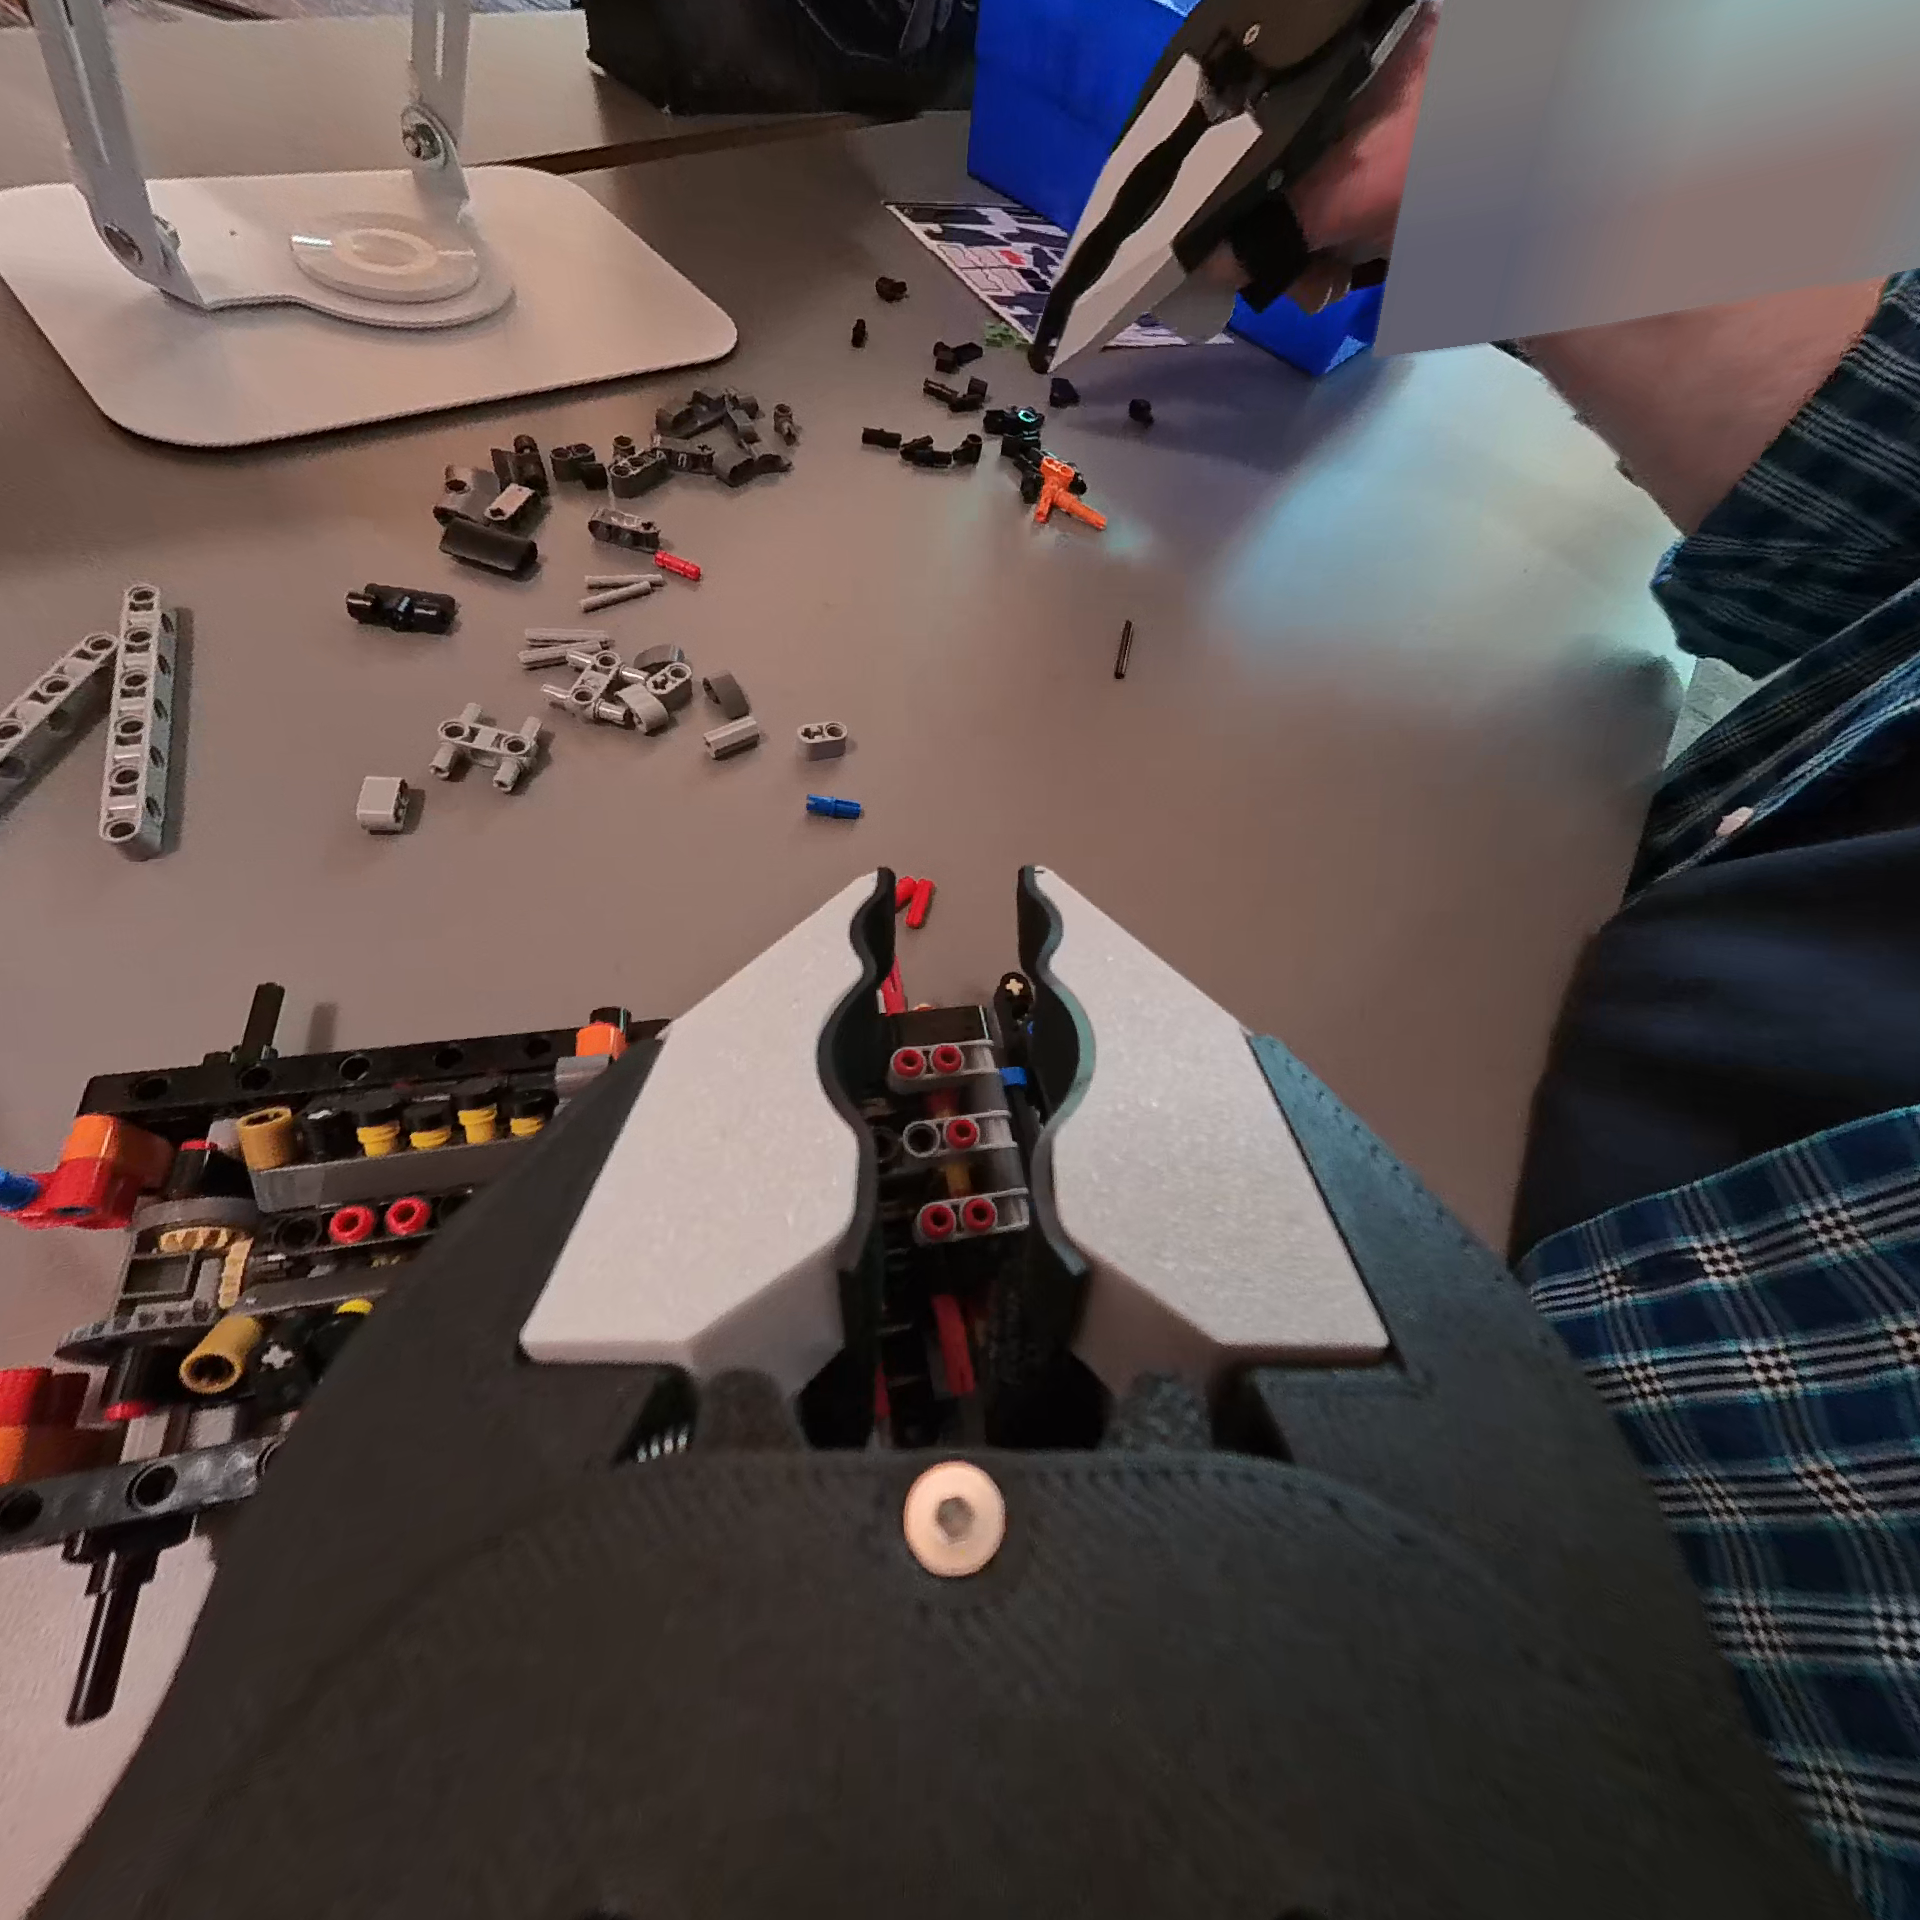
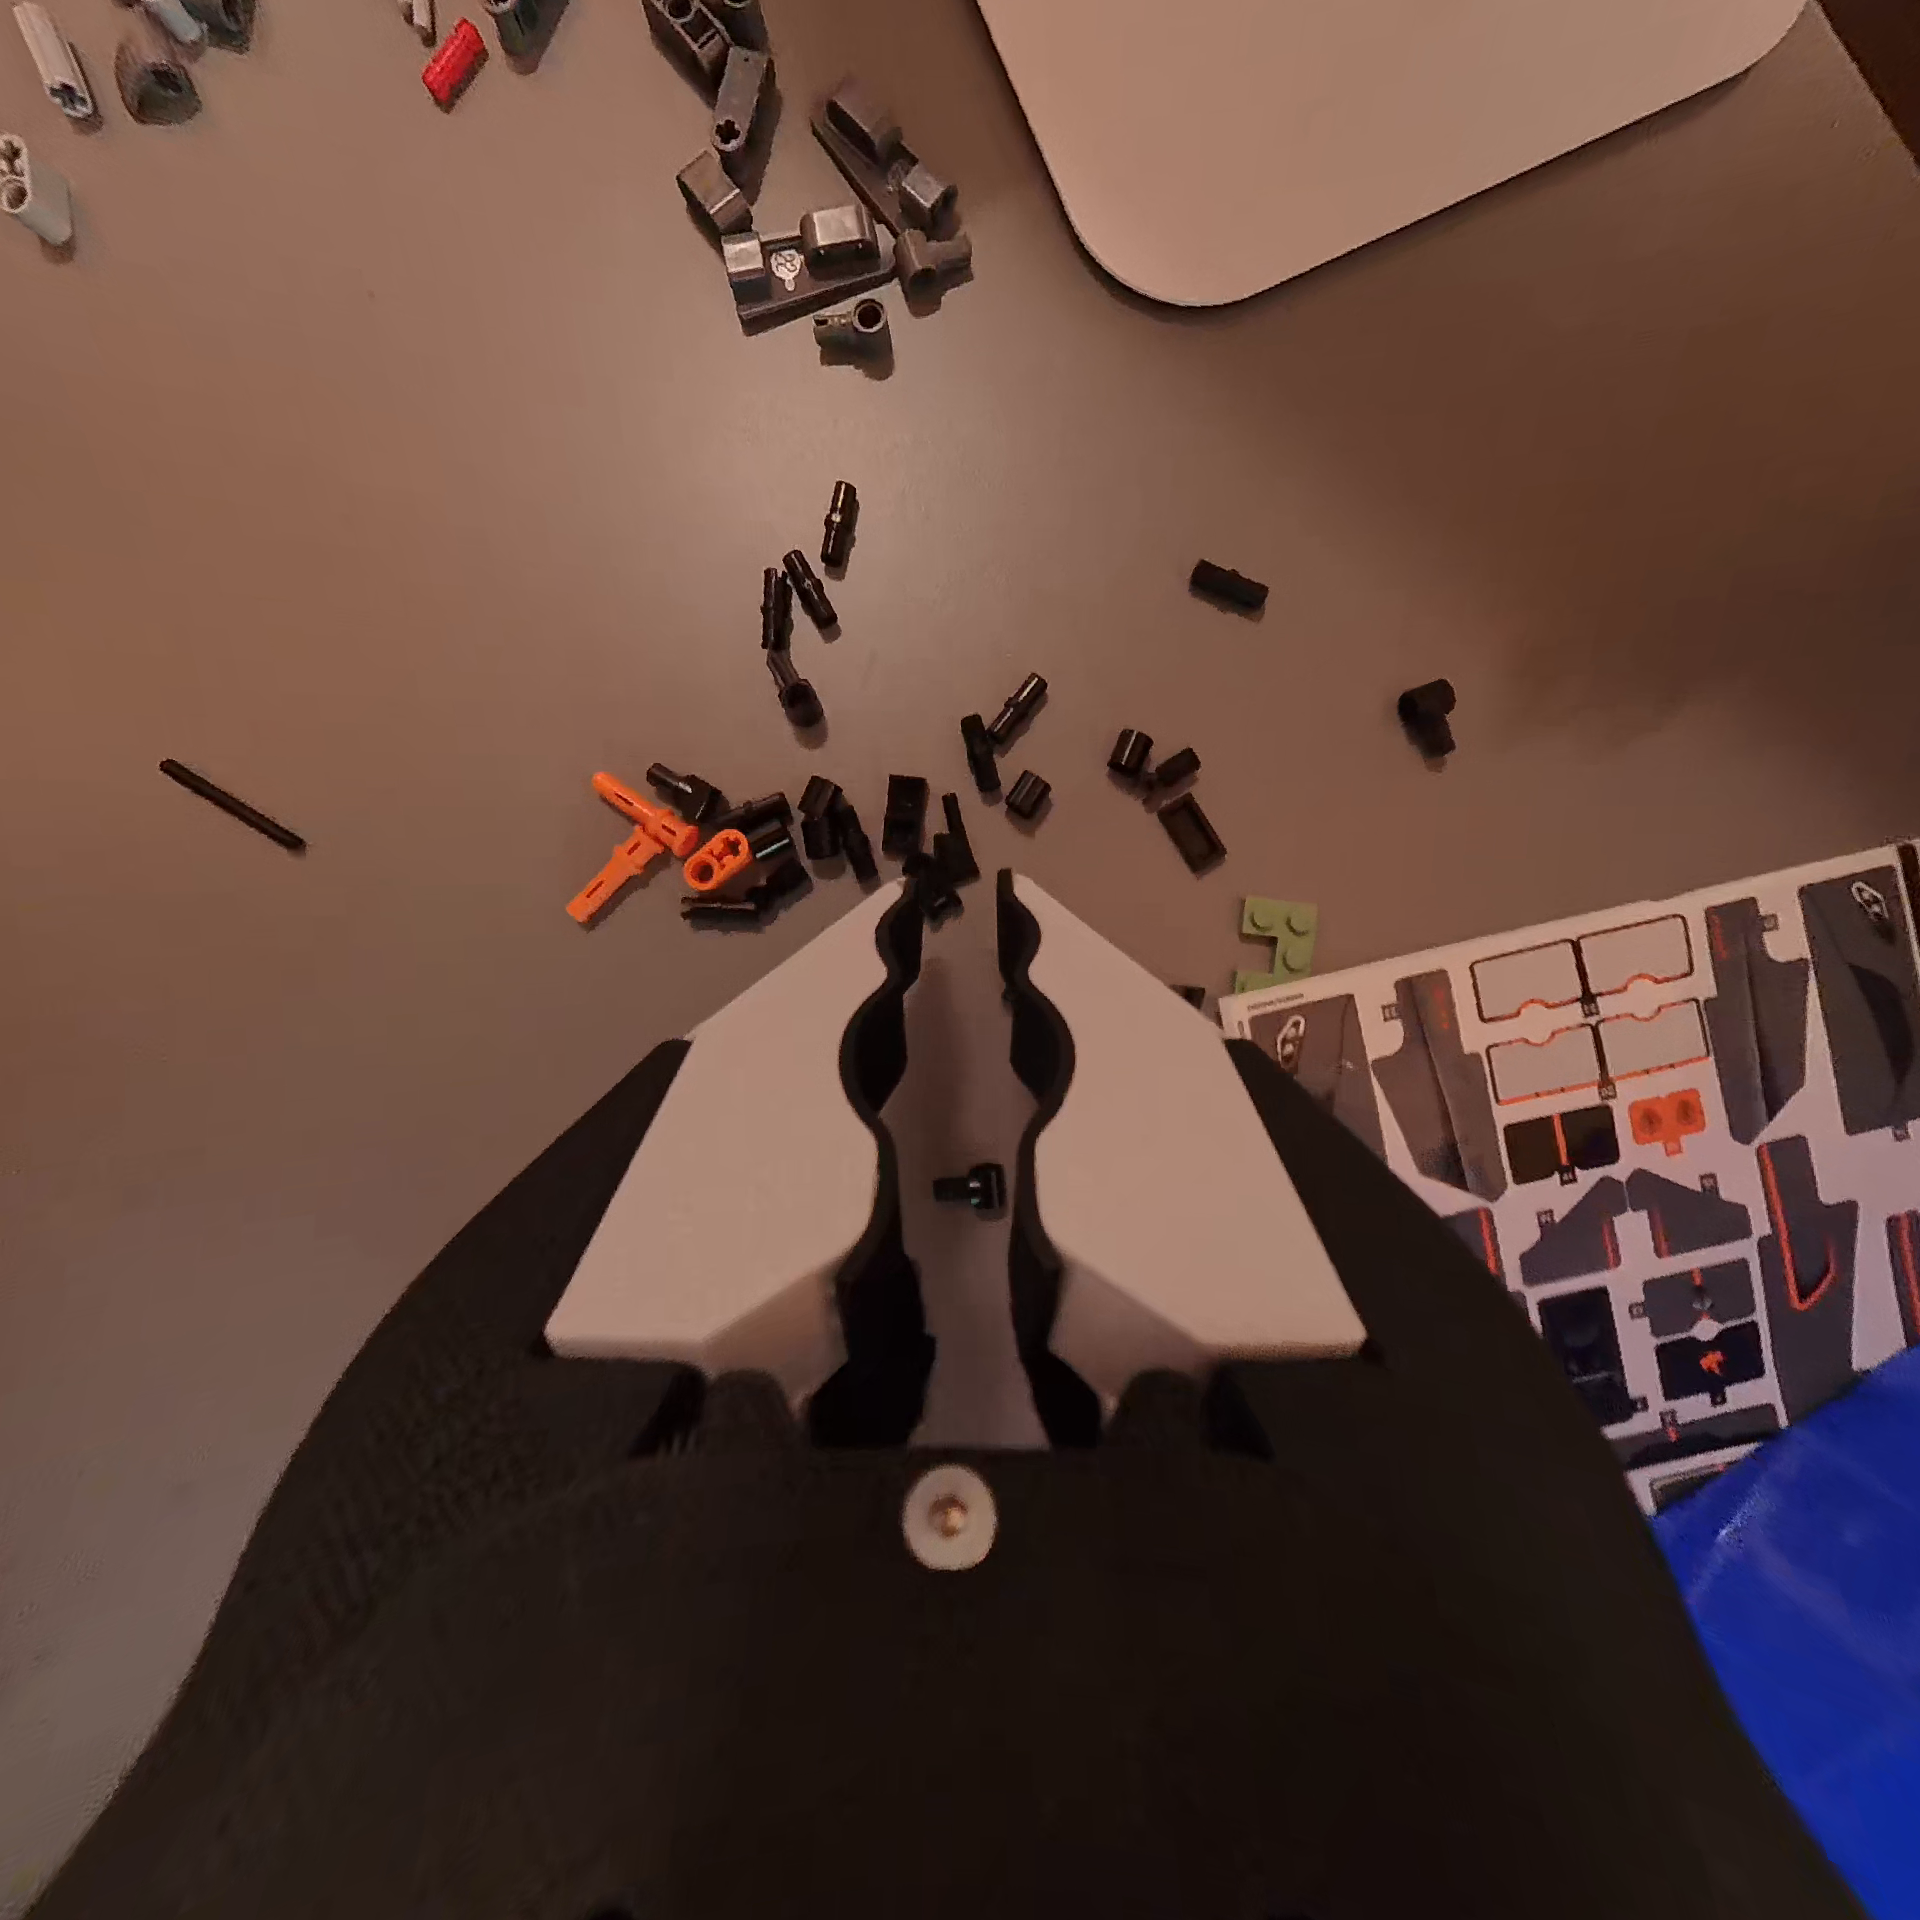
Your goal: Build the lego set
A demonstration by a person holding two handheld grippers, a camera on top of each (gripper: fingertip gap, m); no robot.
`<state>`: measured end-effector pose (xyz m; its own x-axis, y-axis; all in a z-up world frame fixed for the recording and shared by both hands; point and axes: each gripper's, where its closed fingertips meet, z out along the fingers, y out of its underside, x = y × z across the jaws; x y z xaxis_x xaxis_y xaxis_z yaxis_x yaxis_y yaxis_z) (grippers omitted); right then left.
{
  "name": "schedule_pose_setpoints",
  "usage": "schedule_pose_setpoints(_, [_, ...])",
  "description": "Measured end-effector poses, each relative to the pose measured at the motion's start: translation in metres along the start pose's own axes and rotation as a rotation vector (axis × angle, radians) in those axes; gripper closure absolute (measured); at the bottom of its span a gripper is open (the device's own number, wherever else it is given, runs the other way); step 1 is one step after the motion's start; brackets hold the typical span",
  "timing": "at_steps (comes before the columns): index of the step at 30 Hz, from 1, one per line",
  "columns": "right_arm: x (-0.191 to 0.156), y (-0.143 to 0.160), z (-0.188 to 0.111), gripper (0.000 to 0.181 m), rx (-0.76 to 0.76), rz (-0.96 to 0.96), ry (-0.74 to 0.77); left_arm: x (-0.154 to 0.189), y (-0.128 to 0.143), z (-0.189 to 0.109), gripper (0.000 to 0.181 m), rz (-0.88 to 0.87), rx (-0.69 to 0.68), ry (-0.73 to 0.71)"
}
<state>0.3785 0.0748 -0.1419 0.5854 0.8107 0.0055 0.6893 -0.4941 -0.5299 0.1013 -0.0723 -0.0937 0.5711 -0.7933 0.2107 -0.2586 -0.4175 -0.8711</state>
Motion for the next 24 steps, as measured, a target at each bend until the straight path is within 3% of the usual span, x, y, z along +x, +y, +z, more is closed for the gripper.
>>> schedule_pose_setpoints(15, [0.001, -0.004, 0.028, 0.176, -0.053, -0.028, -0.032, -0.004, 0.003, -0.001, 0.158, -0.012, -0.001, 0.000])
schedule_pose_setpoints(24, [-0.005, -0.006, 0.020, 0.181, -0.003, -0.010, -0.062, -0.005, 0.003, -0.001, 0.158, -0.016, -0.001, -0.002])
